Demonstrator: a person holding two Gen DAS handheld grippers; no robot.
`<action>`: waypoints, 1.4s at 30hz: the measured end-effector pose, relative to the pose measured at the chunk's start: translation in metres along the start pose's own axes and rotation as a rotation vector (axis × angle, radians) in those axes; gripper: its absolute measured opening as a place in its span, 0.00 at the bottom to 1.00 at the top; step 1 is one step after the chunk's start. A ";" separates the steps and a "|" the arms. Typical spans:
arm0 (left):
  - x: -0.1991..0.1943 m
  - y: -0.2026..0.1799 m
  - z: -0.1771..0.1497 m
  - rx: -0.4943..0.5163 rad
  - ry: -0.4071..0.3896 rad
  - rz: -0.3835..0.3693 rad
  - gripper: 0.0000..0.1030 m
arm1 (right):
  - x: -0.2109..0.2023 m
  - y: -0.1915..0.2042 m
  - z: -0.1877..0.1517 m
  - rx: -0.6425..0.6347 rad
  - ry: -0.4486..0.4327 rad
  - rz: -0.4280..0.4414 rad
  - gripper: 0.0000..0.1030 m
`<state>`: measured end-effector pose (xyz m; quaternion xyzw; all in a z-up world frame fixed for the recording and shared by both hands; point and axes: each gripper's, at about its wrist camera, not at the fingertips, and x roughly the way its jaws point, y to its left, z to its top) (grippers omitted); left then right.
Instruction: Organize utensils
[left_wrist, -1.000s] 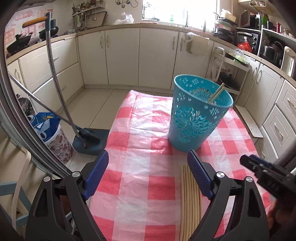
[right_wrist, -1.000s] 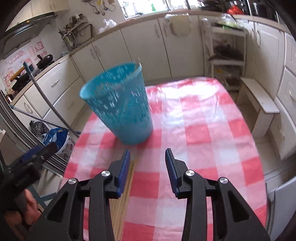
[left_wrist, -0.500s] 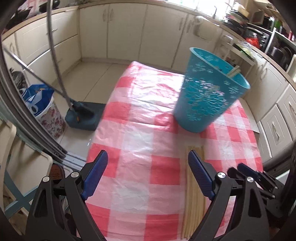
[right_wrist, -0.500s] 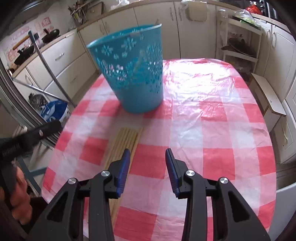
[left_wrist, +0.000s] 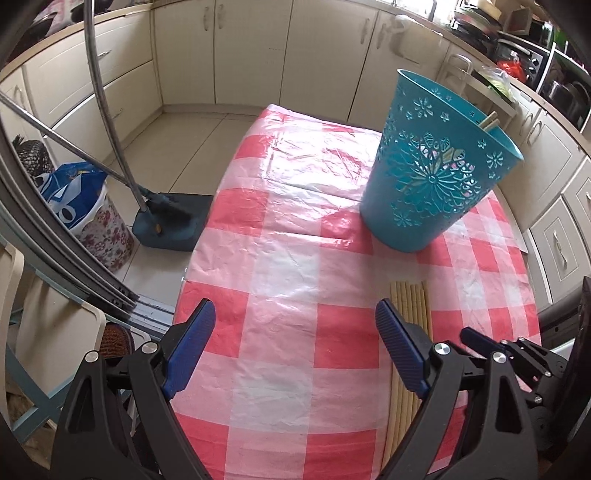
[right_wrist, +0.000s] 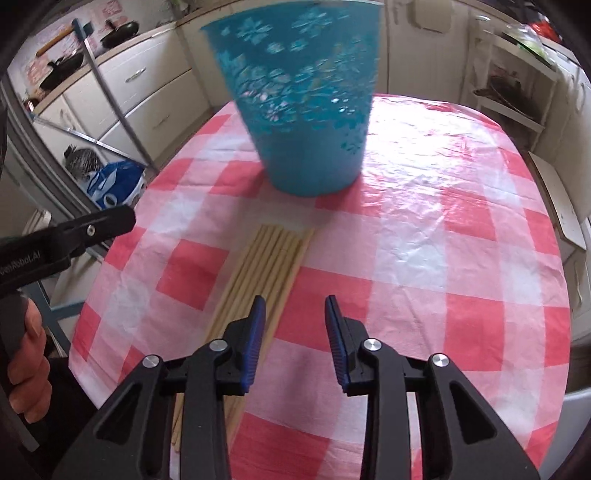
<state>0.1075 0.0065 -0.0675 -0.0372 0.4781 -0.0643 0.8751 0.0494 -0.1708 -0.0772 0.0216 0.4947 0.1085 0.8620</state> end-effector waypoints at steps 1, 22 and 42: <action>0.000 0.000 0.000 0.001 0.002 0.001 0.82 | 0.003 0.003 0.000 -0.010 0.006 -0.011 0.25; 0.022 -0.029 -0.021 0.100 0.060 0.008 0.82 | 0.013 0.006 0.001 -0.061 0.021 -0.076 0.15; 0.041 -0.050 -0.021 0.128 0.057 -0.006 0.82 | 0.007 -0.018 -0.005 -0.066 0.041 -0.054 0.09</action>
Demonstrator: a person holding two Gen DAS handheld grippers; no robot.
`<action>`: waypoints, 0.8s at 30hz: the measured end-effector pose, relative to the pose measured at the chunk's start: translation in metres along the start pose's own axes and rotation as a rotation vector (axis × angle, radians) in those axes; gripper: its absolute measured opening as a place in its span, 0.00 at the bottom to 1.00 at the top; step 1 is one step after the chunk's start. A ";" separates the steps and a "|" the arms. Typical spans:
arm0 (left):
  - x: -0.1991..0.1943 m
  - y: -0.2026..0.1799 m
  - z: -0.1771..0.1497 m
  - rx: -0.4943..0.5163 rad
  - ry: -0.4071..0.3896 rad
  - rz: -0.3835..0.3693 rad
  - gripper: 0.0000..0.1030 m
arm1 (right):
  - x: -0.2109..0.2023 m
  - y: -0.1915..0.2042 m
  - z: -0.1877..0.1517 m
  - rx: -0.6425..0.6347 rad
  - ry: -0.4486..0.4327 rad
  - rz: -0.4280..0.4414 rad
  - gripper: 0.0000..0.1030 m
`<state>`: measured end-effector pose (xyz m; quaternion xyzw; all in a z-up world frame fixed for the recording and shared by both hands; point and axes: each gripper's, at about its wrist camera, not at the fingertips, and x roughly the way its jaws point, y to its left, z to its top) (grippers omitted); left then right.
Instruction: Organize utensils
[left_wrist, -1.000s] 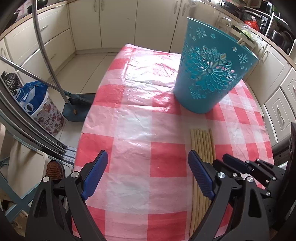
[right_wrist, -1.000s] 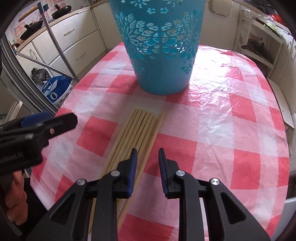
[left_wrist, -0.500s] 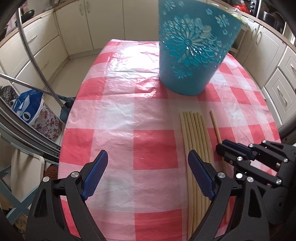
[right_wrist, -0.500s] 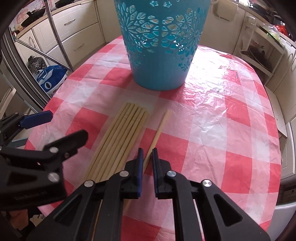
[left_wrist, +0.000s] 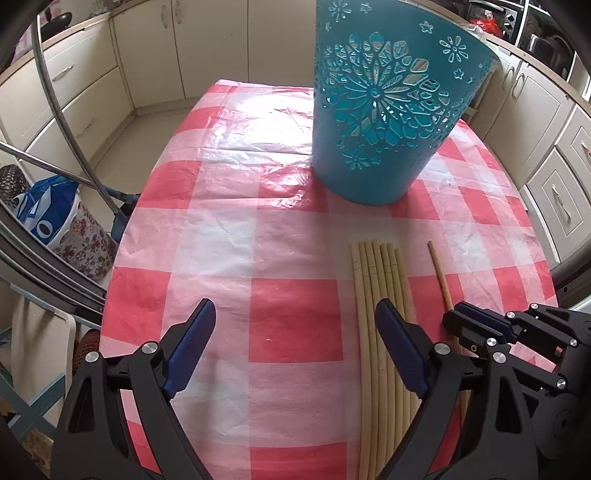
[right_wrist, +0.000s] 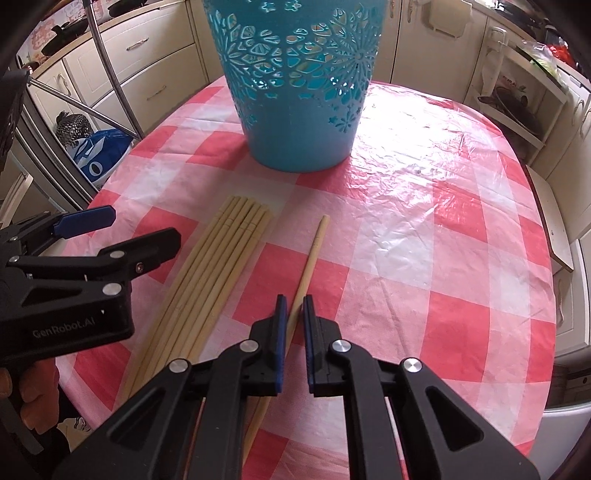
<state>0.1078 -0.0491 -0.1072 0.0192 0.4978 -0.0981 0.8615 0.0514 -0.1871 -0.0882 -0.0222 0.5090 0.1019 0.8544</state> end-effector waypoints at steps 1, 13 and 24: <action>0.002 -0.001 0.000 0.003 0.003 0.005 0.82 | 0.000 0.000 0.000 -0.001 0.000 0.001 0.09; 0.016 -0.005 -0.002 0.007 0.033 0.016 0.82 | -0.001 -0.001 -0.002 -0.004 0.001 0.008 0.09; 0.018 -0.004 0.001 0.007 0.031 0.029 0.82 | -0.001 -0.001 -0.002 -0.004 0.001 0.009 0.09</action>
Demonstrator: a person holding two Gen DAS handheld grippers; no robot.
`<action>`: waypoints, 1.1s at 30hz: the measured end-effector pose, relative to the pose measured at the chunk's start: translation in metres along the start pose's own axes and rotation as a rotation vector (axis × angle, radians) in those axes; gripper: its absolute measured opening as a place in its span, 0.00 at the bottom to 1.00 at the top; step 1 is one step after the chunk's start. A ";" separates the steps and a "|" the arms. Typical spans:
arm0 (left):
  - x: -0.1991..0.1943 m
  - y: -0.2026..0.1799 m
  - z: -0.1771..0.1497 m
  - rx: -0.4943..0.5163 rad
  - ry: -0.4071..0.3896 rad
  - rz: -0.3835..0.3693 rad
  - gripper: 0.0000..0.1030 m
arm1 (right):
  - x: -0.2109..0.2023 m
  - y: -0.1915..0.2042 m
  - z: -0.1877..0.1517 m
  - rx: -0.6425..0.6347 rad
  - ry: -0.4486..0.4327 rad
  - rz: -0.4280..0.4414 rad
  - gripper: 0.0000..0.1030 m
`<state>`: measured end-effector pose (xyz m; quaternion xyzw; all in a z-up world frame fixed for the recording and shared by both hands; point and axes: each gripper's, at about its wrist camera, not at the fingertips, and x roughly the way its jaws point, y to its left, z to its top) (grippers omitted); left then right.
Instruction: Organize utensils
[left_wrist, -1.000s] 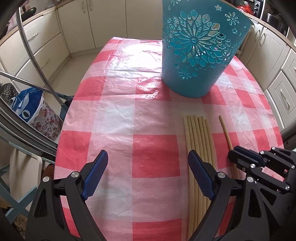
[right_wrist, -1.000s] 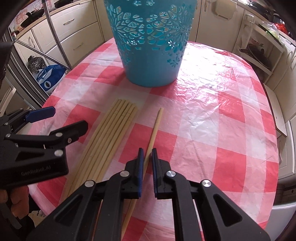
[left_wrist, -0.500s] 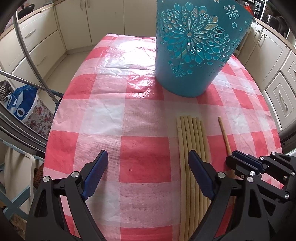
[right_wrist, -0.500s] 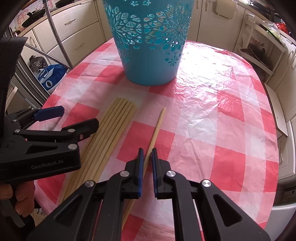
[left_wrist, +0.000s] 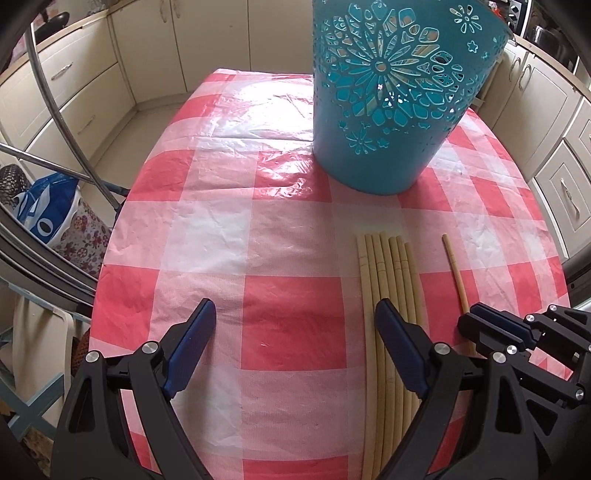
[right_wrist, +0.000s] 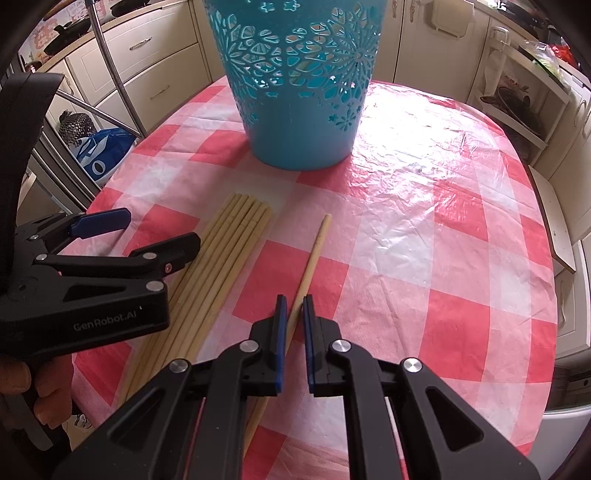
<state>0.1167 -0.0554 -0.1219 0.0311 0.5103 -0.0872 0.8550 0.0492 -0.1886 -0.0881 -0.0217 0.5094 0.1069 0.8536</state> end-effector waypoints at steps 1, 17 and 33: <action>0.000 0.000 0.000 0.004 0.000 0.004 0.82 | 0.000 0.000 0.000 0.000 0.000 0.000 0.09; 0.002 -0.003 0.001 0.019 -0.010 0.032 0.81 | 0.000 0.000 0.000 -0.003 0.001 -0.003 0.09; 0.000 -0.026 -0.001 0.111 -0.050 0.033 0.48 | 0.007 0.005 0.011 -0.015 -0.011 -0.039 0.10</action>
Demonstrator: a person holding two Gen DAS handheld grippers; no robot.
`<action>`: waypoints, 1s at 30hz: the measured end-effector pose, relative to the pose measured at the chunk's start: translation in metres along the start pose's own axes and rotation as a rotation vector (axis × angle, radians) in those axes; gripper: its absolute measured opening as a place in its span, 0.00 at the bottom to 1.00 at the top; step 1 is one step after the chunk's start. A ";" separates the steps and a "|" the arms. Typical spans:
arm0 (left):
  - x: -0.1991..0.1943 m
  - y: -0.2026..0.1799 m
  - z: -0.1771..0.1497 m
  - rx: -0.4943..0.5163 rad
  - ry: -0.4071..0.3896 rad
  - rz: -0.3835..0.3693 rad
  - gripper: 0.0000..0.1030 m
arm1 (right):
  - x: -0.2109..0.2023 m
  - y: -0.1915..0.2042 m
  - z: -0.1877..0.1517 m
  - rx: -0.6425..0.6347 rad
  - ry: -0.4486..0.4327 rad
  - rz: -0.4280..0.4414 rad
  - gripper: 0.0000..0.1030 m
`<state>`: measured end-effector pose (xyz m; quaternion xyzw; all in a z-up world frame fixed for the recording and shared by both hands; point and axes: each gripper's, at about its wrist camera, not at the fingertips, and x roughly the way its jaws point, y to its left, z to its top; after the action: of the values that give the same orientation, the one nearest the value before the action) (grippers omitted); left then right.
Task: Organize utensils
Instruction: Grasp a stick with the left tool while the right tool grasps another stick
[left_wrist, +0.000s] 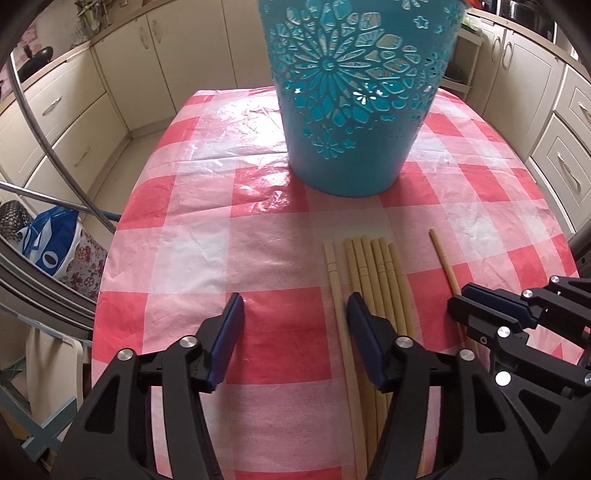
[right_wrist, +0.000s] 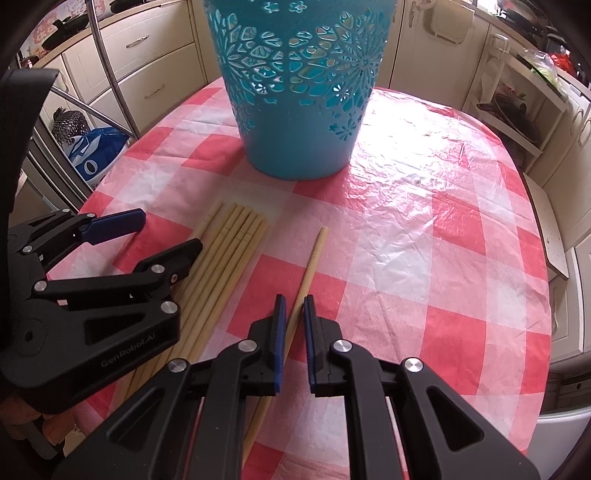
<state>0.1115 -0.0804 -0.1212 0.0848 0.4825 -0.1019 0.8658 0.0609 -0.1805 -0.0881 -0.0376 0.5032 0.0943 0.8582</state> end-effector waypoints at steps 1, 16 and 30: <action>-0.001 -0.002 -0.001 0.008 -0.003 -0.004 0.45 | 0.001 0.000 0.001 0.002 0.000 0.003 0.10; -0.008 -0.005 0.004 -0.002 0.015 -0.129 0.04 | -0.002 -0.016 -0.001 0.063 0.000 0.086 0.06; -0.062 0.020 0.006 -0.045 -0.130 -0.156 0.05 | -0.017 -0.037 -0.001 0.234 -0.037 0.255 0.06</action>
<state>0.0895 -0.0566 -0.0646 0.0210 0.4328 -0.1634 0.8863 0.0588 -0.2187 -0.0748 0.1286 0.4954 0.1439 0.8470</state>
